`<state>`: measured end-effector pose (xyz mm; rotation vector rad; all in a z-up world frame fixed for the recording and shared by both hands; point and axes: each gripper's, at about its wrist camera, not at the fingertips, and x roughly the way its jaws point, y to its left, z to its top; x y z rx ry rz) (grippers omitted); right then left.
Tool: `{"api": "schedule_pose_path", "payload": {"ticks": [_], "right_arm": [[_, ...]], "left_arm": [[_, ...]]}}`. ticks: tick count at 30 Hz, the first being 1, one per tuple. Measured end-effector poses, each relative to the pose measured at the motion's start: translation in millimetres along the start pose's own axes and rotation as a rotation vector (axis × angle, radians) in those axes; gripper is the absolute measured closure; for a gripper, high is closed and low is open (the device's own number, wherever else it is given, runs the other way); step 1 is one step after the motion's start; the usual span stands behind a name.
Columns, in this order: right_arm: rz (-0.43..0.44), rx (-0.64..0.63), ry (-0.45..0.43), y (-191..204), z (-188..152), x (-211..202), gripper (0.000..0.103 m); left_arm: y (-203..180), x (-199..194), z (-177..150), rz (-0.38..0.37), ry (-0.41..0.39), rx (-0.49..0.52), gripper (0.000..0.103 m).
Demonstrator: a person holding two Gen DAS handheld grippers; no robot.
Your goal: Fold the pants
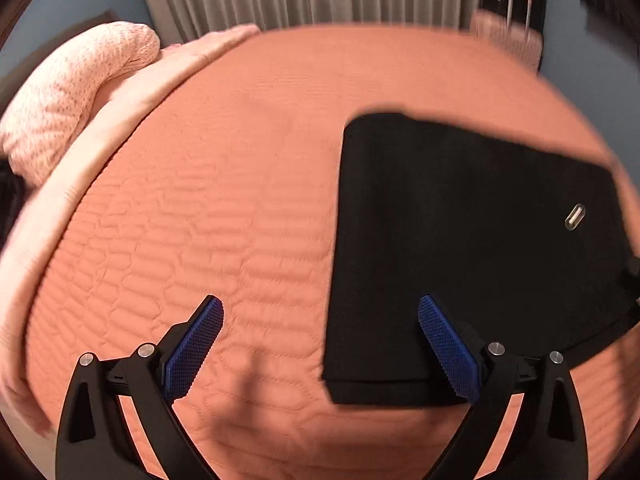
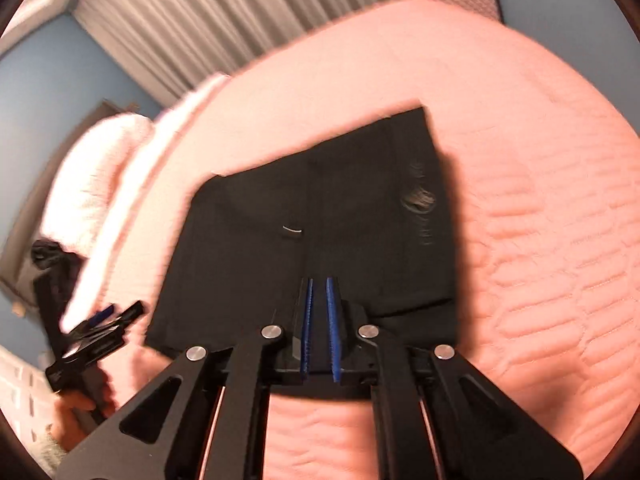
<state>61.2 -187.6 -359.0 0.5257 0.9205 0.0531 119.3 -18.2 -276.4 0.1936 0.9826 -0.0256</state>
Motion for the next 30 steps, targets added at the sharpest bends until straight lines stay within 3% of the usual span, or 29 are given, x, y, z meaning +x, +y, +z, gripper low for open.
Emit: {"api": "schedule_pose_path", "payload": {"ticks": [1,2,3,5,10,13,14,22,30], "right_arm": [[0.055,0.031,-0.042,-8.2,-7.7,-1.7,0.103],[0.094,0.094,-0.039,-12.8,-9.3,-7.2,0.103],[0.091,0.133,-0.033,-10.6,-7.1,-14.5,0.103],[0.033,0.126,-0.077,5.1,-0.5,-36.4,0.096],[-0.089,0.022,-0.198,51.8,7.4,-99.1,0.095],[-0.117,0.033,-0.201,9.8,-1.0,-147.7,0.095],[-0.115,0.041,-0.193,12.5,-5.7,-153.8,0.095],[-0.09,0.008,-0.188,35.5,-35.7,-173.4,0.095],[-0.099,-0.026,-0.195,48.2,-37.8,-190.4,0.095]], "left_arm": [[1.2,13.3,-12.9,-0.015,0.01,0.012,0.005],[8.0,8.4,-15.3,-0.042,-0.03,-0.036,0.005],[13.6,3.6,-13.2,-0.05,-0.009,-0.079,0.005],[10.4,-10.4,2.3,-0.024,0.011,-0.094,0.009],[-15.1,-84.9,19.7,0.018,-0.141,0.012,0.007],[-39.0,-123.1,18.7,0.049,-0.188,0.074,0.006],[-46.0,-134.7,17.1,0.06,-0.202,0.093,0.006],[-64.9,-179.2,-1.1,0.025,-0.18,0.088,0.006],[-64.7,-176.8,-12.4,-0.04,-0.125,0.036,0.006]]}}
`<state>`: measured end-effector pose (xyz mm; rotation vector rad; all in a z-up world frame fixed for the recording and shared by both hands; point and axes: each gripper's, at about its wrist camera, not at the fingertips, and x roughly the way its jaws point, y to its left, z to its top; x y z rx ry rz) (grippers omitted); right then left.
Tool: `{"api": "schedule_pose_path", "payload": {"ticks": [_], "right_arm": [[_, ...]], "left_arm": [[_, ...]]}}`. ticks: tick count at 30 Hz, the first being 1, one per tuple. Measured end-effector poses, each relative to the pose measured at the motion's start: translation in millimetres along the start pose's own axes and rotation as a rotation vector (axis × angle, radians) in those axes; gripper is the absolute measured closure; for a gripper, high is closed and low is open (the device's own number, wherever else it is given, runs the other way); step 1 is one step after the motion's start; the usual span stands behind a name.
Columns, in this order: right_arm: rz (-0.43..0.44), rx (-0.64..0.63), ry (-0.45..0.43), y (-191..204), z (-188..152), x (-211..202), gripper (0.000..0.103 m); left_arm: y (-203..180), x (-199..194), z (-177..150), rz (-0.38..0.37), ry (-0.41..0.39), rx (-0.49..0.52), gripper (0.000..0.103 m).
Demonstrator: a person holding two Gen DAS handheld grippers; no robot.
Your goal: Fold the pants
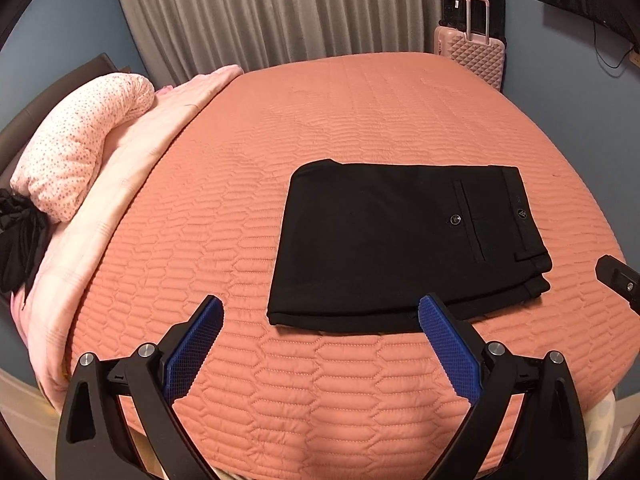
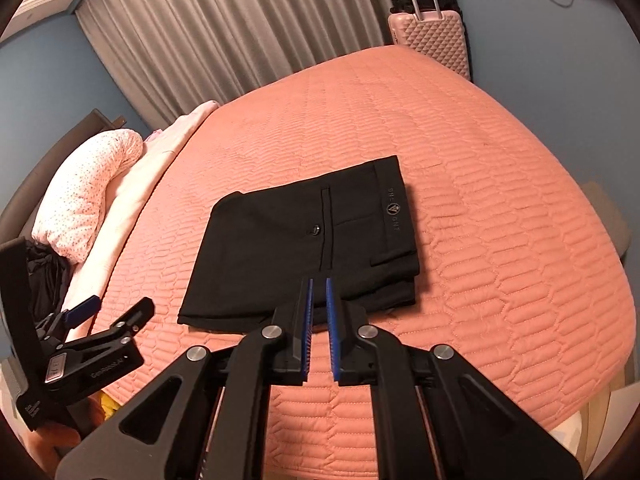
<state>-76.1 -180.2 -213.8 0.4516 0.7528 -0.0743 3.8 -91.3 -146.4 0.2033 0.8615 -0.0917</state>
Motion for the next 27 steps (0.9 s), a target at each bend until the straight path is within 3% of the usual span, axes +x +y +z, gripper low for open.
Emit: {"api": "schedule_pose_path", "payload": {"ticks": [8,11,13,15,17,21,23,27], "right_arm": [[-0.005,-0.005,0.028,-3.0,1.8,12.7,0.095],[0.017,0.019,0.051,-13.9,2.6,21.9,0.095],[0.039,0.045,0.08,-25.9,1.5,31.1,0.095],[0.033,0.043,0.094,-38.1,1.6,36.7,0.095],[-0.005,0.008,0.113,-50.1,5.2,46.9,0.095],[-0.017,-0.038,0.165,-77.4,22.8,77.9,0.095],[-0.013,-0.036,0.184,-92.5,30.3,92.8,0.095],[-0.038,-0.001,0.227,-109.2,38.4,109.5,0.095]], "left_arm": [[12.0,24.1,-5.0,-0.027,0.051,-0.022,0.006],[30.7,49.2,-9.4,-0.132,0.118,-0.093,0.006],[55.6,78.5,-15.5,-0.233,0.196,-0.201,0.006],[78.5,100.3,-20.3,-0.288,0.242,-0.279,0.006],[101.7,122.3,-21.1,-0.267,0.246,-0.314,0.006],[120.7,162.0,-10.1,-0.25,0.274,-0.271,0.006],[118.1,176.3,-3.5,-0.287,0.275,-0.236,0.006],[101.4,197.9,1.8,-0.278,0.317,-0.147,0.007]]}}
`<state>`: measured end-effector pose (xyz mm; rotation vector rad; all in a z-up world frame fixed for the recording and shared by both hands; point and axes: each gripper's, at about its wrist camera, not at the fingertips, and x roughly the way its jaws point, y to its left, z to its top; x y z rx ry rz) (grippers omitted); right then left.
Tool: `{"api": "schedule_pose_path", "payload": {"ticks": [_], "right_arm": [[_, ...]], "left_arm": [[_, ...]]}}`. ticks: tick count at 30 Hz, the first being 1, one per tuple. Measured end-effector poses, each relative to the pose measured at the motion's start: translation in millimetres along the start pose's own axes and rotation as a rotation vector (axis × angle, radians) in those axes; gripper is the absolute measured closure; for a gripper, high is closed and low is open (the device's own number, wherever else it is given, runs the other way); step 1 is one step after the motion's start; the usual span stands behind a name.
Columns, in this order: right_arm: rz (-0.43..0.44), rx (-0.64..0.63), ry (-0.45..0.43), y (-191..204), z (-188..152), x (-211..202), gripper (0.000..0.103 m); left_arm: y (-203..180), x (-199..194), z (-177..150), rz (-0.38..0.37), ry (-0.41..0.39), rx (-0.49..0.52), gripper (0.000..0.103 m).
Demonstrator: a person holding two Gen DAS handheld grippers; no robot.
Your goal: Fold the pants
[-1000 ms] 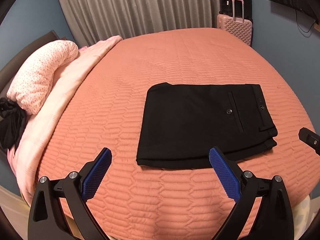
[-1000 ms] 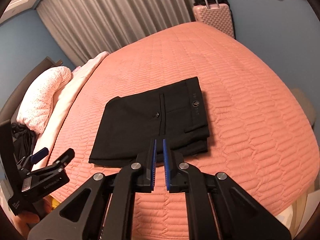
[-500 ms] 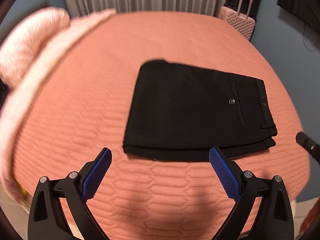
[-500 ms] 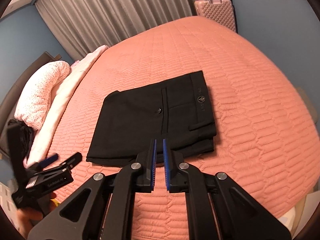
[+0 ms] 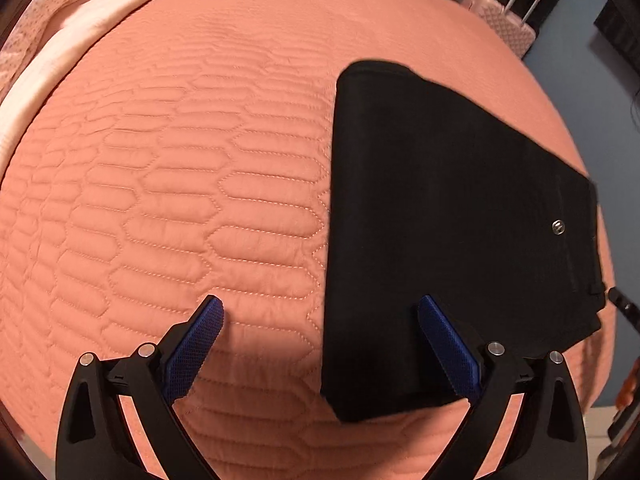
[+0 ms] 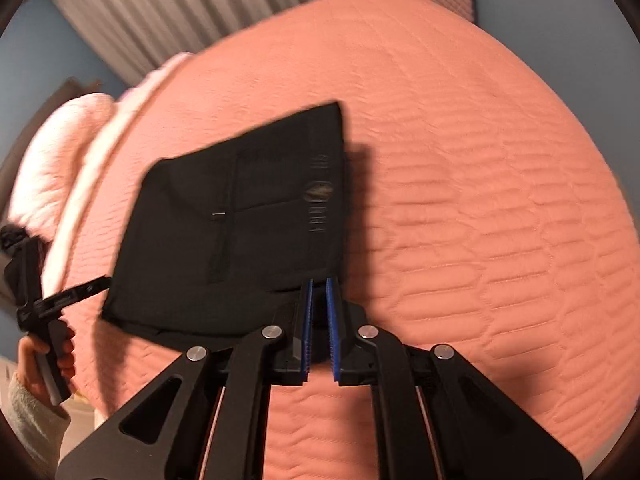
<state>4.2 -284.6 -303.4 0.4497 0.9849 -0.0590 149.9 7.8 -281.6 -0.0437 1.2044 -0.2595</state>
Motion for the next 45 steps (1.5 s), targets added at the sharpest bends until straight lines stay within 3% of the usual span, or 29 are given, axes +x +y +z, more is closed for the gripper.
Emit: {"api": "schedule_pose_path", "payload": {"ticks": [1,7,13,19,21,26,28,30,31,33,36,37,38,41,43,44,45], "right_arm": [[0.001,-0.001,-0.008,1.4,0.4,-2.9,0.095],[-0.1,-0.107,-0.1,32.4,-5.5,-21.5,0.095],[-0.058,-0.047,-0.092,29.0,-3.6,-21.0,0.095],[-0.077,-0.035,-0.1,25.5,-4.7,-26.7,0.095],[-0.01,-0.016,-0.116,24.1,-6.4,-31.3,0.095],[-0.126,-0.107,-0.231,40.9,-15.8,-50.4,0.095],[-0.131,-0.093,-0.241,41.1,-16.8,-50.5,0.095],[-0.03,-0.049,-0.213,34.5,-15.0,-43.5,0.095],[0.004,-0.034,-0.149,31.3,-12.1,-36.5,0.095],[0.005,-0.015,-0.138,29.3,-11.2,-35.5,0.095],[-0.072,-0.044,-0.145,33.4,-10.1,-36.7,0.095],[-0.089,-0.066,-0.162,36.8,-12.4,-38.6,0.096],[-0.085,-0.112,-0.213,42.4,-15.6,-44.7,0.103],[-0.087,-0.141,-0.229,49.1,-18.4,-46.3,0.103],[-0.086,-0.132,-0.211,51.4,-18.9,-44.3,0.071],[-0.087,-0.124,-0.222,51.7,-19.4,-46.0,0.038],[-0.109,-0.12,-0.247,53.0,-20.9,-48.9,0.015]], "left_arm": [[-5.8,-2.1,-0.4,-0.002,-0.011,0.016,0.007],[-52.5,-33.6,-18.6,0.165,-0.156,0.154,0.007],[-57.4,-51.9,-27.6,0.077,-0.184,0.113,0.007],[-51.6,-55.7,-31.8,0.106,-0.161,0.079,0.007],[-48.7,-58.9,-34.6,0.101,-0.164,0.06,0.007],[-47.8,-65.7,-40.4,0.117,-0.18,0.065,0.007],[-47.5,-69.1,-41.9,0.114,-0.19,0.06,0.007],[-48.3,-71.3,-42.4,0.116,-0.195,0.062,0.007],[-48.6,-72.0,-42.7,0.117,-0.197,0.062,0.007],[-49.7,-75.4,-44.0,0.116,-0.205,0.064,0.007],[-51.1,-79.0,-45.4,0.118,-0.216,0.069,0.007],[-51.3,-79.7,-45.8,0.119,-0.217,0.067,0.007],[-51.4,-80.2,-46.2,0.109,-0.216,0.066,0.007],[-52.2,-81.3,-47.2,0.102,-0.222,0.066,0.007],[-53.0,-81.9,-47.9,0.103,-0.226,0.07,0.007],[-53.4,-82.2,-48.1,0.102,-0.227,0.076,0.007],[-53.6,-82.5,-48.2,0.103,-0.228,0.08,0.007]]}}
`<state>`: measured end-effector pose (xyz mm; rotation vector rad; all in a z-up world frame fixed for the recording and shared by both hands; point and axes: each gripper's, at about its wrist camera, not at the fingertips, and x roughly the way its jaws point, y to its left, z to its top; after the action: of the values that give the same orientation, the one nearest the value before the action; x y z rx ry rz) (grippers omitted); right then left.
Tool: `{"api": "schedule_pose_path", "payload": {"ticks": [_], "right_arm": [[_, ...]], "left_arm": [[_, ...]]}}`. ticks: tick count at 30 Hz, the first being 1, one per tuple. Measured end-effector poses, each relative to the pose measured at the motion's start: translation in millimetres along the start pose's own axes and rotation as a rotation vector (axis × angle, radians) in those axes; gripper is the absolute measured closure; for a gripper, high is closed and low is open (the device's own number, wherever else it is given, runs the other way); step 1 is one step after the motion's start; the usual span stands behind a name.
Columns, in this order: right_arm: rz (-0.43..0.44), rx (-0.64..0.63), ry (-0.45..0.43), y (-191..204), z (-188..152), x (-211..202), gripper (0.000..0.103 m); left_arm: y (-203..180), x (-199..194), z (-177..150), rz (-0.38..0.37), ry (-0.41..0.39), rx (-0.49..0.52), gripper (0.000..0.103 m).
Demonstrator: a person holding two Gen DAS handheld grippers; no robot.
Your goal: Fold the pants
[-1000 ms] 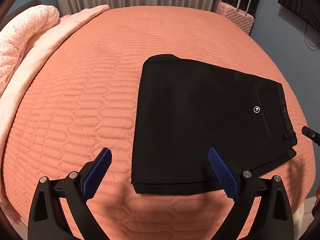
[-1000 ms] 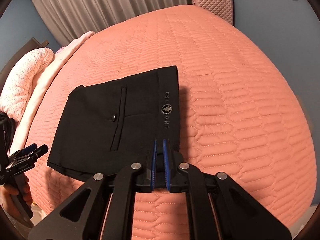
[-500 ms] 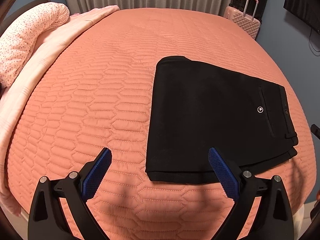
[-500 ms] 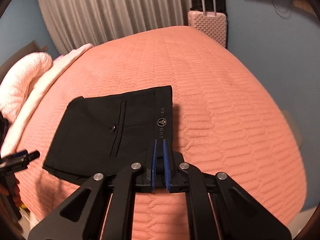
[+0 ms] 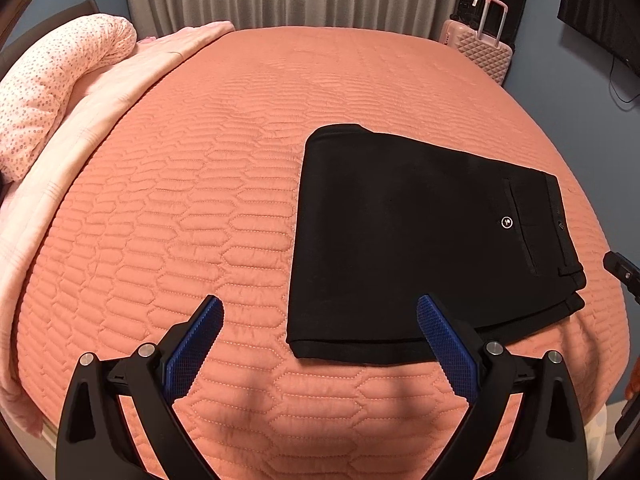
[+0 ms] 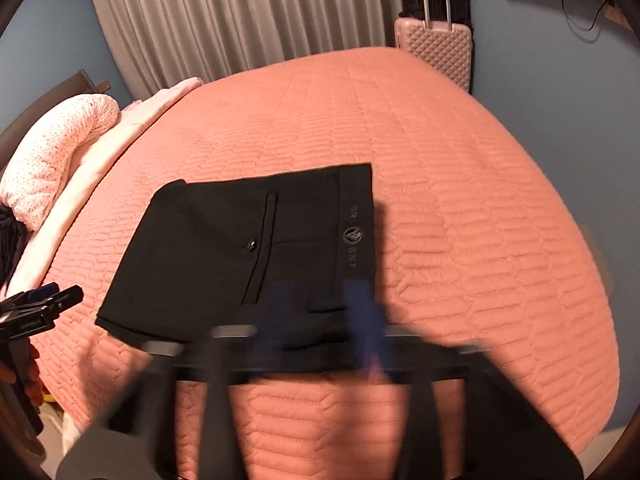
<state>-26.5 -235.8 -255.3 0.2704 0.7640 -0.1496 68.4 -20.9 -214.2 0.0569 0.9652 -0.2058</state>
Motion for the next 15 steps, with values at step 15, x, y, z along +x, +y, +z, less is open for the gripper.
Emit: {"api": "schedule_pose_path", "payload": {"ticks": [15], "right_arm": [[0.104,0.094,0.222,-43.6,14.5,94.4,0.005]], "left_arm": [[33.7,91.2,36.9,-0.211,0.179,-0.117,0.007]]}}
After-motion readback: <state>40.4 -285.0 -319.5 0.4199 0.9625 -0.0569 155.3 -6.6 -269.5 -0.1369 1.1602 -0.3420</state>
